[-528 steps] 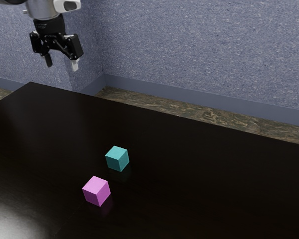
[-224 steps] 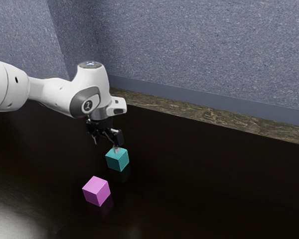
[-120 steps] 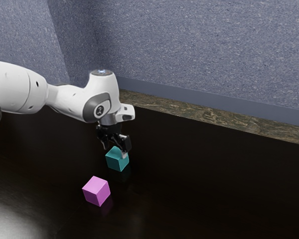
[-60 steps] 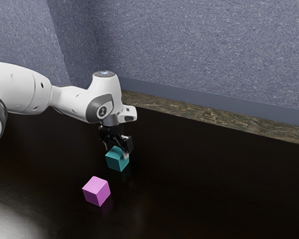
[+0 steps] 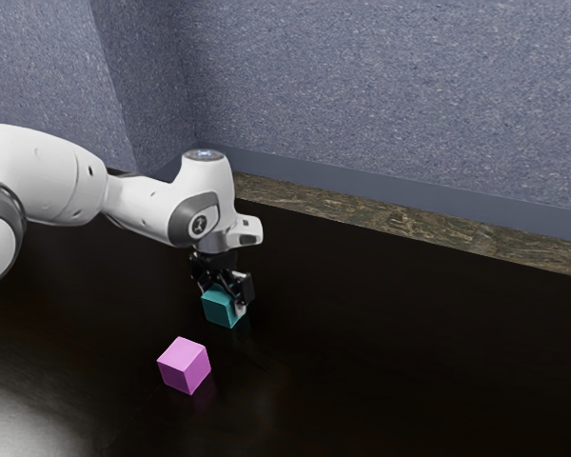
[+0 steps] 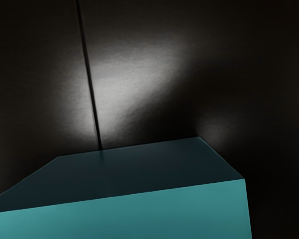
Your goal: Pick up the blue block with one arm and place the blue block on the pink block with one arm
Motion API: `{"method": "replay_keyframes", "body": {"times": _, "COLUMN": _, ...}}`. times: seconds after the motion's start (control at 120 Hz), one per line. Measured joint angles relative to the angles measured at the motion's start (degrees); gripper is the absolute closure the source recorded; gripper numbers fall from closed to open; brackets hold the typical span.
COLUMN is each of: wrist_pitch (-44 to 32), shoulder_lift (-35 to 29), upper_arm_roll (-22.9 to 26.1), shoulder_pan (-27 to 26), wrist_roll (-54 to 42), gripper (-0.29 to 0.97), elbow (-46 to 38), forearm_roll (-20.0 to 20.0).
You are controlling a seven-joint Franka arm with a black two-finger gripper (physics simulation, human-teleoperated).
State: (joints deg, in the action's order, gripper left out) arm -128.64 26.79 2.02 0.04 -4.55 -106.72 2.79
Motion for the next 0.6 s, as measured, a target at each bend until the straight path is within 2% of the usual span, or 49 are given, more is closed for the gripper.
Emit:
{"method": "replay_keyframes", "body": {"times": 0.1, "wrist_pitch": -0.01, "shoulder_lift": 0.05, "upper_arm_roll": 0.00, "shoulder_pan": 0.15, "wrist_roll": -0.05, "gripper": 0.01, "elbow": 0.00, "forearm_roll": -0.01}}
{"method": "replay_keyframes", "body": {"times": 0.417, "wrist_pitch": -0.03, "shoulder_lift": -0.08, "upper_arm_roll": 0.00, "shoulder_pan": 0.49, "wrist_roll": -0.13, "gripper": 0.18, "elbow": 0.00, "forearm_roll": -0.26}}
{"method": "replay_keyframes", "body": {"times": 0.6, "wrist_pitch": -0.03, "shoulder_lift": -0.48, "upper_arm_roll": 0.00, "shoulder_pan": 0.51, "wrist_roll": -0.09, "gripper": 0.23, "elbow": 0.00, "forearm_roll": -1.34}}
